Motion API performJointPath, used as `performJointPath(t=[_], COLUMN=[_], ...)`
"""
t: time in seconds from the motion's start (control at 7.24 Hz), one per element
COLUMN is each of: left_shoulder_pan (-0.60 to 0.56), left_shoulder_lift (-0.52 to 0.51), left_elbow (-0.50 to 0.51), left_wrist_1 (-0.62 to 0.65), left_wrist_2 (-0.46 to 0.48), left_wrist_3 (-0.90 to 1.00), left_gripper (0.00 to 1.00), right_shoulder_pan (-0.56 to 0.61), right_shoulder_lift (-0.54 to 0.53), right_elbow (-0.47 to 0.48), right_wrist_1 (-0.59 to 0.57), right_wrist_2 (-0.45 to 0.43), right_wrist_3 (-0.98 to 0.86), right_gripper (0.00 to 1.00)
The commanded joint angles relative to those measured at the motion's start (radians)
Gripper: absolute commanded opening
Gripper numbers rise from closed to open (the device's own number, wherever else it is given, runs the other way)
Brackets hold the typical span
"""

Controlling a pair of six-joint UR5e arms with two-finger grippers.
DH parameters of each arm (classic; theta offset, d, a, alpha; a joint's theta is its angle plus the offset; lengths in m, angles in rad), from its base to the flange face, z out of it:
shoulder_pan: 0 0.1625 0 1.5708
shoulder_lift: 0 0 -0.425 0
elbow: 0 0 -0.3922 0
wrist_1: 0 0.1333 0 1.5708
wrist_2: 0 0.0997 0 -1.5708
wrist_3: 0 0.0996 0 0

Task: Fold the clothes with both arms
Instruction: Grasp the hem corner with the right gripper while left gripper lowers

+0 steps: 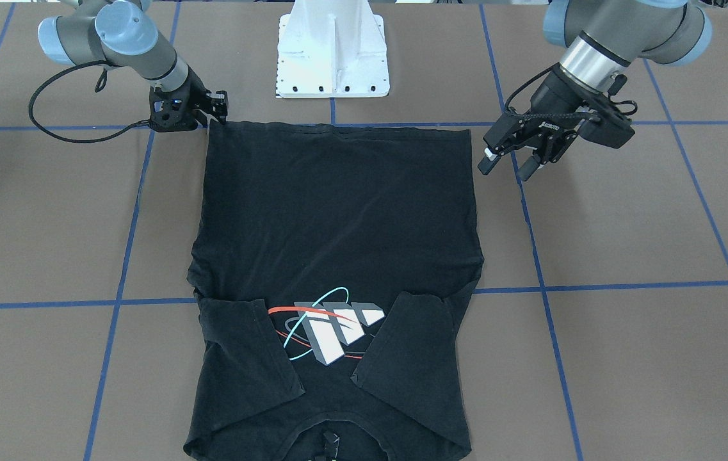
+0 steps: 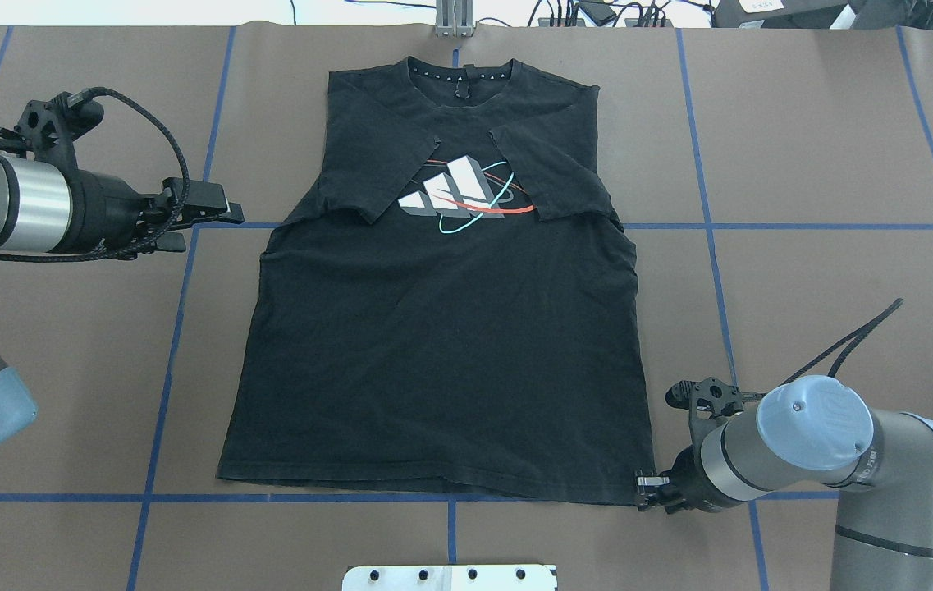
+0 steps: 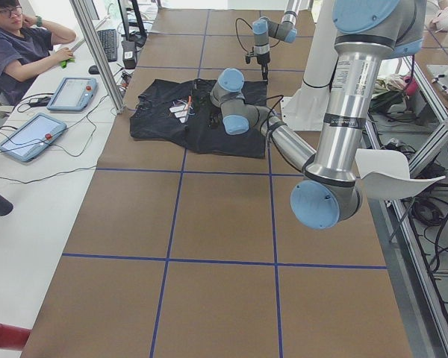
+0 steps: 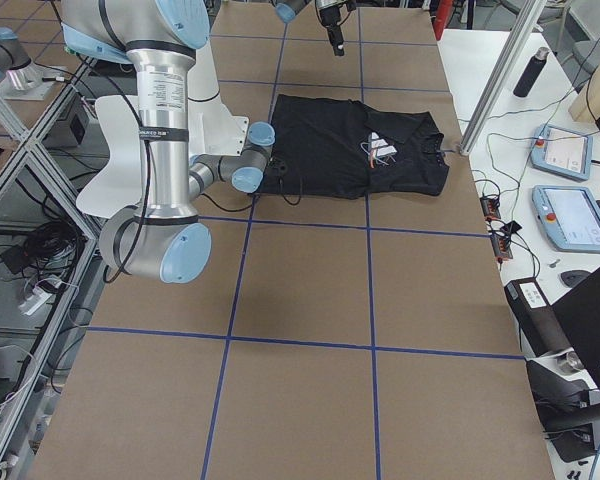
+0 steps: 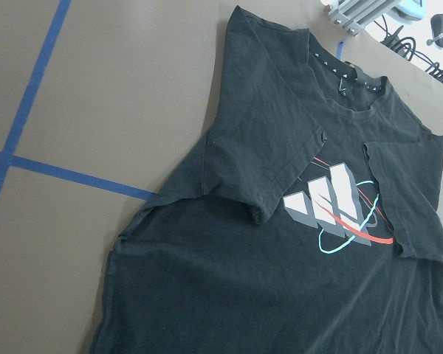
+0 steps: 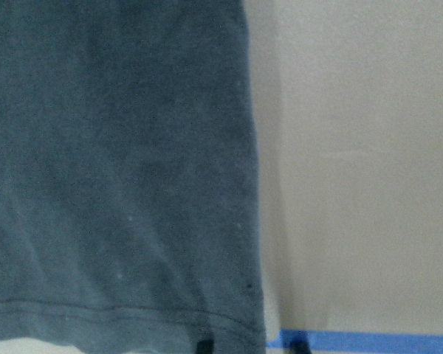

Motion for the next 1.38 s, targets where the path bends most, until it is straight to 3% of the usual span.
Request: performJointPath(t=[0.0,0.69,0.97,1.24], left_shoulder_pan=[0.0,0.0,0.017,0.095], left_shoulder_lift=[0.002,0.007,0.083,0.207], left_elbow=[-0.001,0.001,-0.005,-0.012], left_wrist_1=[0.0,0.0,-0.009,-0.131], left_wrist_2=[0.0,0.0,0.047,0.046], left_wrist_3=[0.0,-0.001,-0.001,-0.017], left_gripper=[0.99,0.99,1.0,1.0], right_shoulder_pan=[0.003,0.052,0.057,0.063], right_shoulder_lift=[0.002,-0.005,-0.003,0.006], right_elbow=[0.006,0.059,0.093,0.108], right_wrist_1=[0.0,0.0,0.002,0.003], right_wrist_2=[0.004,0.065,0.064,0.07], right_wrist_3=[0.0,0.0,0.003,0.021], right_gripper=[0.0,0.0,0.0,0.0])
